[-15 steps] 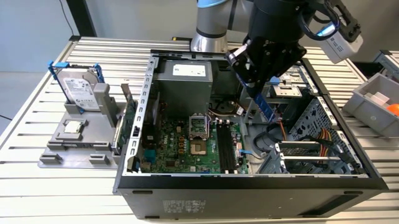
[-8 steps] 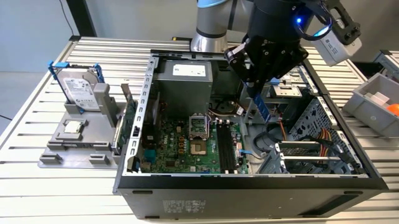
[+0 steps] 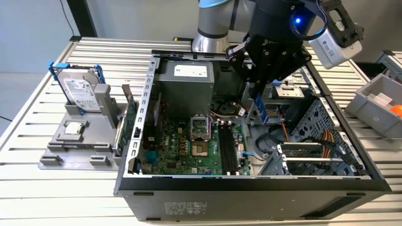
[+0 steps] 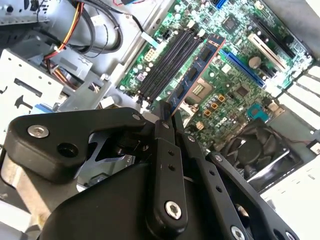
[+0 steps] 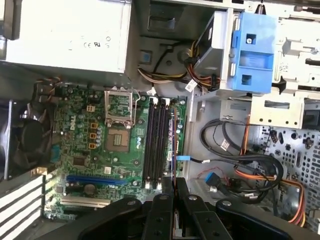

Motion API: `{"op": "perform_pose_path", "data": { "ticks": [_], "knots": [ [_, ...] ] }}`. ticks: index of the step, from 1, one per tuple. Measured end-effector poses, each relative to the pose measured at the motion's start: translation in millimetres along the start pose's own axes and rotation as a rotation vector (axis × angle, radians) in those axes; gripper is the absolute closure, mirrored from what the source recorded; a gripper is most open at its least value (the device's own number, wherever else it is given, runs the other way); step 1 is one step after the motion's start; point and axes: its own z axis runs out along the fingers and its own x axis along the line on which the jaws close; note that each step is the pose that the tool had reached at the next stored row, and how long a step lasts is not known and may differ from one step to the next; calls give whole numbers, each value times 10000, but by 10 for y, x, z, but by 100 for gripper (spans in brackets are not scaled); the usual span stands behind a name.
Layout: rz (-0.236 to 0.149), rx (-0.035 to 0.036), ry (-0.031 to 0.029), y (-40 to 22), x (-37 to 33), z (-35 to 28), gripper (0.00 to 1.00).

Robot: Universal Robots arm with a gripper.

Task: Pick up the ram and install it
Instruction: 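Insert the ram into the slot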

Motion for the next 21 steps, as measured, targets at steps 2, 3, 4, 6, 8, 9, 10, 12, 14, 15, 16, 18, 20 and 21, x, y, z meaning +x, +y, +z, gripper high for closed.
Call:
{"op": "perform_pose_path", "data": {
  "ticks": [2, 3, 4, 6, 8, 9, 10, 12, 14, 15, 16, 18, 20, 21],
  "knots": [
    [240, 7, 10, 0, 0, 0, 100],
    [345, 10, 14, 0, 0, 1, 100],
    [442, 12, 17, 0, 0, 1, 100],
    [616, 18, 24, 0, 0, 1, 100],
    [631, 19, 27, 0, 0, 1, 100],
    [631, 19, 28, 0, 0, 1, 100],
    [631, 20, 28, 0, 0, 3, 100],
    [631, 19, 27, 1, 0, 11, 100],
    [631, 19, 28, 1, 0, 24, 100],
    [631, 20, 28, 2, 0, 32, 100],
    [630, 20, 28, 2, 0, 41, 100],
    [631, 19, 28, 3, 1, 60, 100],
    [631, 19, 28, 5, 1, 77, 100],
    [632, 19, 28, 6, 0, 85, 100]
  ]
}}
